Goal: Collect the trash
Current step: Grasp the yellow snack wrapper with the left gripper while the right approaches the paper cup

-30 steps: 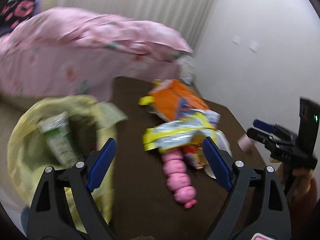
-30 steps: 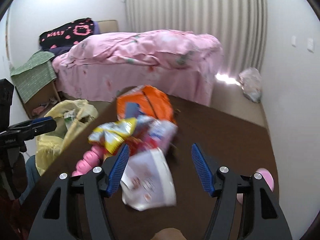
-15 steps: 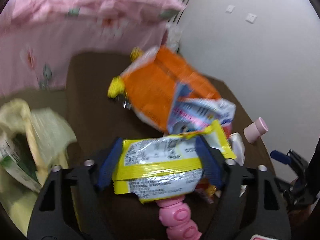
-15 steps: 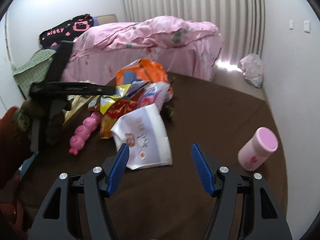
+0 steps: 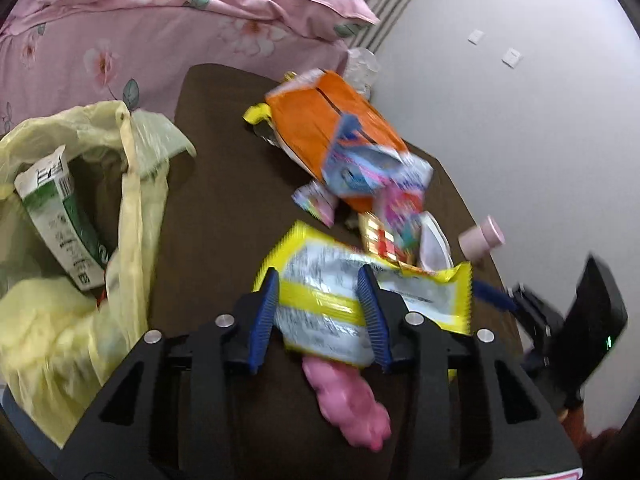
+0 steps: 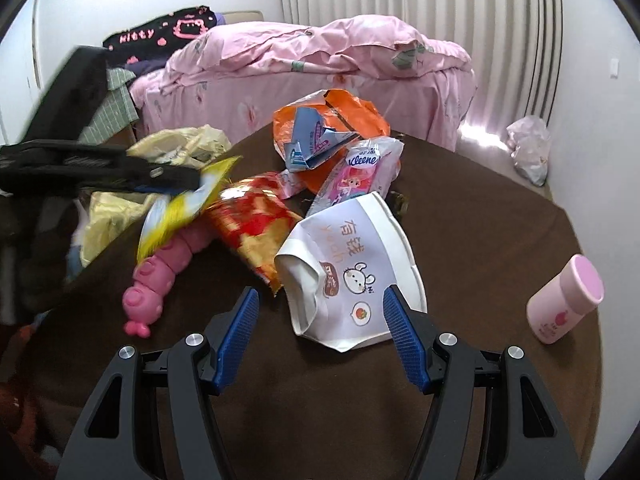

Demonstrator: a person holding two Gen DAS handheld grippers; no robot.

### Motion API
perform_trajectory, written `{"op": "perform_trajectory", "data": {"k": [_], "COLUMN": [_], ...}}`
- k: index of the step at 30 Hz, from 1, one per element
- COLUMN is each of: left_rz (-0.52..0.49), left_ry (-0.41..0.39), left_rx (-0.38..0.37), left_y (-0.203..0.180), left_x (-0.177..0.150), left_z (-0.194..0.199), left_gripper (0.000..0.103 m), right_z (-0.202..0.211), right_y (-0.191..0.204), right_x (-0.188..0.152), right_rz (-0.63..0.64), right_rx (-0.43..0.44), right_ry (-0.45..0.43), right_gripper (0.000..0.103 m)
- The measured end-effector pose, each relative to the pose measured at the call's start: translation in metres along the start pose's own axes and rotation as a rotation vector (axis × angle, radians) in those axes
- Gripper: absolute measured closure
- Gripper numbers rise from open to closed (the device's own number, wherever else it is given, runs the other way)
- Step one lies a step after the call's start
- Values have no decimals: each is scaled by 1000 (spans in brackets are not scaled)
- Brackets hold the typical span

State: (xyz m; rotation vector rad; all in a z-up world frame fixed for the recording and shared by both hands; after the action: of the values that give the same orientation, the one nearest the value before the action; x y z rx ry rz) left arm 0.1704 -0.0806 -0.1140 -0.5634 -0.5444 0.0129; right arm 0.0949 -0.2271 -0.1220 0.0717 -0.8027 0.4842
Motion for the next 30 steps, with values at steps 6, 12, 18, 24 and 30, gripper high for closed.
{"op": "perform_trajectory", "data": {"k": [6,12,18,24,30], "left_rz": [-62,-63,-41,-58,-68], "left_ry": [-22,-68,-113,-174,-117], "left_rx": [5,19,33,114,89], "left_y": [-9,-10,-10,-7,-10], "left_x": [-17,-20,-25,-27,-41], "left_z": [16,35,48,57,53], "left_gripper": [56,51,46,46,46], "right_z": [3,10,22,2,-20], "right_y": [-16,-31,-18,2,8], "right_x": [-8,-22,-18,1,8], "right_rz": [-16,-64,-93,-80,-28], "right_rx": [-85,-130,-34,4,-5], "right_ry": [36,47,-30,-52,10], "right_gripper": [42,42,42,43,67]}}
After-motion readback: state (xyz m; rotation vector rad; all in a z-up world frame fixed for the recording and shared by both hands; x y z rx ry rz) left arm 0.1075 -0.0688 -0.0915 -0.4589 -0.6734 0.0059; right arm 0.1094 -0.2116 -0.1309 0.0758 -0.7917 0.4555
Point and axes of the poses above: each gripper's, at about its wrist camera, not at the fingertips, and z roughly against the way its jaws point, y to its left, x to its top, the point moved 5 cm from there along -z, roughly the way its jaws point, and after that the axes turned 10 degrees about z, right-handed, at the moved point
